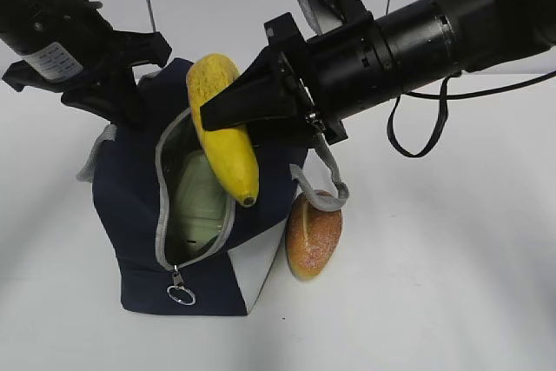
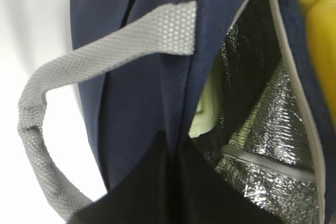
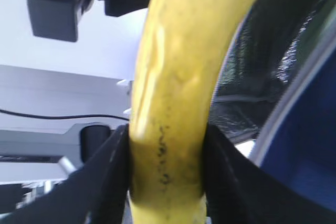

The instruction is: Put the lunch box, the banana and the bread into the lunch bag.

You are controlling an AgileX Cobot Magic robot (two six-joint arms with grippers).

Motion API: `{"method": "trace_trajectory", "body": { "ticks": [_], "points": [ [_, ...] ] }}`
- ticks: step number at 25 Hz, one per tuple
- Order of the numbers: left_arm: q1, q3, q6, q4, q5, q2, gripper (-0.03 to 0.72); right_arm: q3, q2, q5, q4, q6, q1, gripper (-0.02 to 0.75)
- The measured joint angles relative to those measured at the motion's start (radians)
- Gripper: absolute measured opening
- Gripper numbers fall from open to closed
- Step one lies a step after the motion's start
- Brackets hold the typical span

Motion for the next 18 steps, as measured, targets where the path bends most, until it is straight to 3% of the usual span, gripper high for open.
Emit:
{"method": "trace_trajectory", "body": {
  "ticks": [5,18],
  "points": [
    [0.000,0.000,0.000,0.000,-0.001,0.000,-0.003,-0.003,0.023,0.032,0.080,-0.036,0.000,0.301],
    [0.000,0.000,0.001,0.000,-0.002,0.000,-0.003,-0.011,0.129,0.002,0.097,0.007,0.000,0.302]
  ]
}}
